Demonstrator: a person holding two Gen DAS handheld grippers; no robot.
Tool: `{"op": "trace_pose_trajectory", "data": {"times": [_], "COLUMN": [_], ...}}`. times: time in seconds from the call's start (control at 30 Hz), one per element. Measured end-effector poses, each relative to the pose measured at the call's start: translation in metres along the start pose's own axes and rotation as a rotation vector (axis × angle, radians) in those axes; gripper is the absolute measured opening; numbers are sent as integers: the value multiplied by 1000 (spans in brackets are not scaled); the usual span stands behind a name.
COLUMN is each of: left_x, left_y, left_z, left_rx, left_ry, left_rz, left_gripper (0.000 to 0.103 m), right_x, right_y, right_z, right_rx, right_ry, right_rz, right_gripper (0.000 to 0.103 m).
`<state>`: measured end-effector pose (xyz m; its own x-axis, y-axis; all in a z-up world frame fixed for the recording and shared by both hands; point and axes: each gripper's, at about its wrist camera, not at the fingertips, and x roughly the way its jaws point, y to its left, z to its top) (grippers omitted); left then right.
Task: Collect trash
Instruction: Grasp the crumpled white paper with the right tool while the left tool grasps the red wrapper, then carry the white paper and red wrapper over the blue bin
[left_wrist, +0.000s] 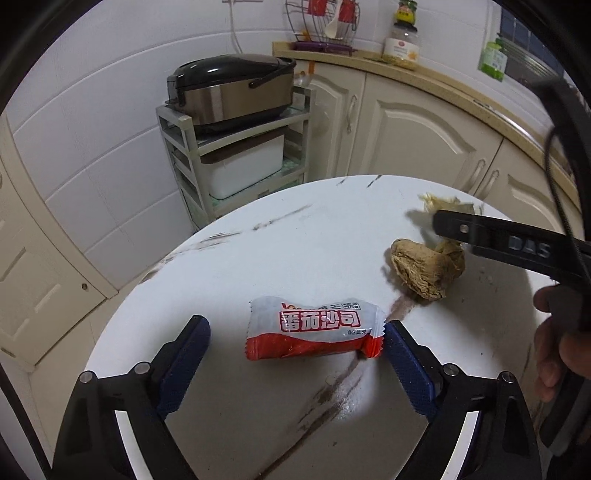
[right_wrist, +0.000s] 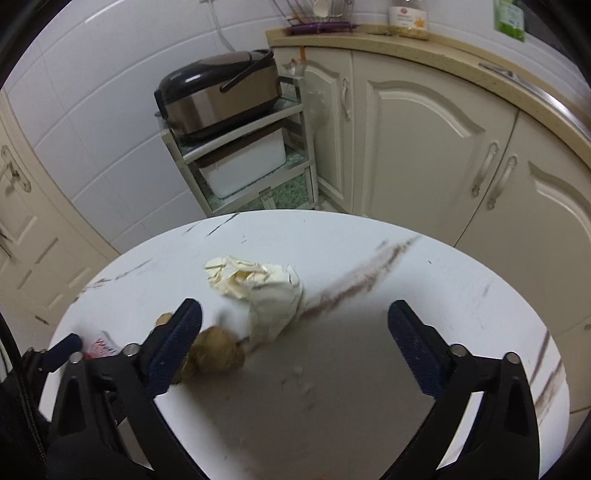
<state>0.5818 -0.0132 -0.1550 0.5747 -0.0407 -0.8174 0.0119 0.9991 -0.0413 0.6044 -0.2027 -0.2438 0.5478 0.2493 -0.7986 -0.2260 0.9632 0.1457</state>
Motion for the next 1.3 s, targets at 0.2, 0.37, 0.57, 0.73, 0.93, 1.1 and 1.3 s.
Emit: {"op": "trace_pose_trajectory", "data": {"times": [0.2,0.37,0.57,0.73,0.93,1.1,1.3], "left_x": [9,11,-2,-25,-67,-111,-156], "left_y": [-5,-2,6,9,3,-14,-44], "left_z": [3,-5,-20,-39,-62,-87,-113], "left_rx": [19,32,17,9,17,48,103], "left_ry": [-27,-43,-42,-43,-75,-114,-153], "left_rz": [-21,-41,-76,-91,-109,-130,-172], "left_gripper": [69,55,47,46,46,46,46], "right_x": [8,0,-19,-40,-79,-122,-174], "right_y": [15,12,0,-6,-10,-14,-34], "right_z": [0,-10,-29,-48,-77,-104,-139], "right_rx": [-69,-55,-11,15,38,56,100], "right_ry": [-4,-11,-18,-30,-57,-101,-159], "right_rz": [-22,2,28,38,57,63,66], "right_gripper": [35,23,22,22,22,22,22]}}
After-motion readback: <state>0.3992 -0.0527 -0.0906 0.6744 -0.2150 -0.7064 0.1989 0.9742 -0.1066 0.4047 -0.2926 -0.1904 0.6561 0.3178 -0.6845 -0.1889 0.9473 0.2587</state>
